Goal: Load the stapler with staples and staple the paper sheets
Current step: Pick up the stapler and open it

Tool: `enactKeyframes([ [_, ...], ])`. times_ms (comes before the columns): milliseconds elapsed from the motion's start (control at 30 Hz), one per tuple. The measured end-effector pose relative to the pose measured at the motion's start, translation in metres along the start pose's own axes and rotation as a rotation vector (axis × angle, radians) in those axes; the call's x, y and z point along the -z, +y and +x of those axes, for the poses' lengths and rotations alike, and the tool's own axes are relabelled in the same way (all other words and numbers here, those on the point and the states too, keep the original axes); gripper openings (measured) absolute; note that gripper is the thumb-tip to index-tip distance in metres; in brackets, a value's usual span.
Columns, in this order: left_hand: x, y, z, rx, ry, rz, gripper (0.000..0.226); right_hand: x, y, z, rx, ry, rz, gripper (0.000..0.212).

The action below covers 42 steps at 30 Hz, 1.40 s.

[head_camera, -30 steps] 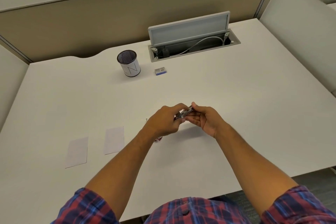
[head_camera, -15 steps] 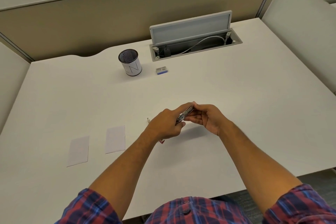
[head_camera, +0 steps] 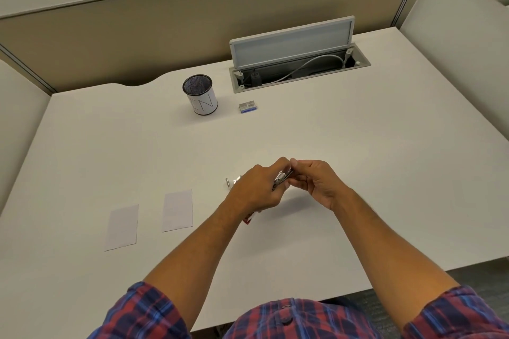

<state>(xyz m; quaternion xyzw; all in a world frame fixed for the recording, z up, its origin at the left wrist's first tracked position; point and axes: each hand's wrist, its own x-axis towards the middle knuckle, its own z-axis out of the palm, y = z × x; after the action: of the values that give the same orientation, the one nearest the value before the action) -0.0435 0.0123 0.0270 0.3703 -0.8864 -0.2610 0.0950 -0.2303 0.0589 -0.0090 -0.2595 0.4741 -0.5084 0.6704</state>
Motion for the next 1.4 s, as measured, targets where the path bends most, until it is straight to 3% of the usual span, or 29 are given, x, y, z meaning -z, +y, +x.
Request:
enactKeyframes([
  [167,-0.012,0.000,-0.008,0.015,0.102,-0.165,0.017,-0.007,-0.004,0.000,0.054,0.028,-0.144,0.032],
  [500,-0.032,0.004,-0.005,0.335,0.265,-0.792,0.008,-0.017,-0.023,0.003,0.321,0.269,-0.530,0.017],
  [600,-0.029,0.007,-0.002,0.393,0.185,-0.985,0.017,-0.021,-0.027,0.001,0.415,0.309,-0.671,0.010],
  [700,-0.024,0.008,0.003,0.439,0.086,-1.061,0.027,-0.026,-0.026,-0.003,0.546,0.326,-0.806,0.017],
  [833,-0.024,0.003,0.001,0.468,0.012,-1.153,0.044,-0.022,-0.028,-0.004,0.516,0.479,-0.692,0.019],
  [1000,-0.026,-0.001,-0.001,0.490,-0.088,-1.150,0.055,-0.015,-0.028,-0.006,0.503,0.349,-0.871,0.015],
  [1200,-0.023,-0.009,-0.003,0.554,-0.061,-1.067,0.031,-0.009,-0.027,-0.010,0.478,0.221,-0.939,0.009],
  [1400,-0.020,-0.018,-0.007,0.536,0.016,-1.073,0.026,-0.002,-0.030,-0.018,0.706,0.042,-1.067,0.014],
])
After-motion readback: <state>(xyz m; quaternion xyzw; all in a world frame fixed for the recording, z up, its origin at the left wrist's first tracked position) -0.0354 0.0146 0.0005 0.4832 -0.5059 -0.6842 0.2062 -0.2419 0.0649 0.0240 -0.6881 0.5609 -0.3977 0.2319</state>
